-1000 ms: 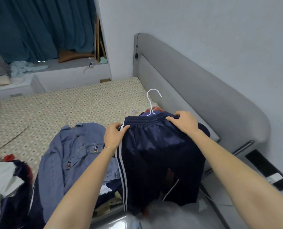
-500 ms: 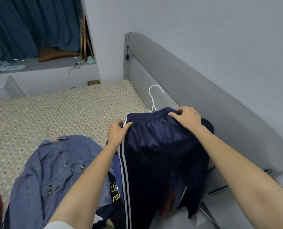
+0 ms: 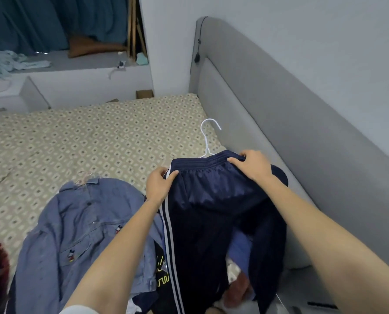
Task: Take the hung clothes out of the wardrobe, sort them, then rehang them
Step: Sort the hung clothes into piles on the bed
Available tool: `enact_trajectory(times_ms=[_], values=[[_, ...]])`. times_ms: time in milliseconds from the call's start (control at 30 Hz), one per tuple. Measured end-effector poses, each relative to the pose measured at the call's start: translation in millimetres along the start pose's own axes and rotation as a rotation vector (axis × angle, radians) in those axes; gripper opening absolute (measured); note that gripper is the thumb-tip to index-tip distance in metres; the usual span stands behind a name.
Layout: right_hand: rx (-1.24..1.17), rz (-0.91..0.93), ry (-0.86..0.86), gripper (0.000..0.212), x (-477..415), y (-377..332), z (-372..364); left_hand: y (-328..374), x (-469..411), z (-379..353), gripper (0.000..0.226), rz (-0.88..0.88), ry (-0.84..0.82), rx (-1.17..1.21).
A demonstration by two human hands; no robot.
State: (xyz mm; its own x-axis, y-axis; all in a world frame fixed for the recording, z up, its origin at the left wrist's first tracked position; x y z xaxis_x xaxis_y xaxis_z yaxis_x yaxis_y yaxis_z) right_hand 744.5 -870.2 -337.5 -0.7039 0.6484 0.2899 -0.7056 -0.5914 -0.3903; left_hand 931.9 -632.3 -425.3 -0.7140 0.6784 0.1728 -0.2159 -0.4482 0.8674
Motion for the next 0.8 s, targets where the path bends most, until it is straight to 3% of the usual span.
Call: enact_trajectory(times_ms=[500, 800], values=[[-0.098, 0.018, -0.22, 0.033, -178.8, 40.7, -108.3, -94.7, -123.2, -51.7, 0.033, 0.333, -0.004, -0.072], [-0.066, 0.048, -0.286, 0.033, -227.2, 60.4, -182.1, -150.1, -136.4, -81.8, 0.037, 0.443, -0.077, -0.107]])
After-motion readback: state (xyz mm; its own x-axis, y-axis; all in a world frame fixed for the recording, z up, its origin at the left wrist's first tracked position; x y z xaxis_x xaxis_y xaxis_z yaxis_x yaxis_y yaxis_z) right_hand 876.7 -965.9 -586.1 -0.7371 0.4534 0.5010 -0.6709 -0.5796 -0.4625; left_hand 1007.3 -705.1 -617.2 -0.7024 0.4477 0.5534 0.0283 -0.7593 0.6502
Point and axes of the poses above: each hand's wrist, its own x-axis away from the middle knuckle, its own z-axis out of the back of the hand, y = z × x, the point moved 5 cm from there along -x, towards the middle knuckle, and after that the axes turned 15 degrees about -y, right-handed, at the moved point
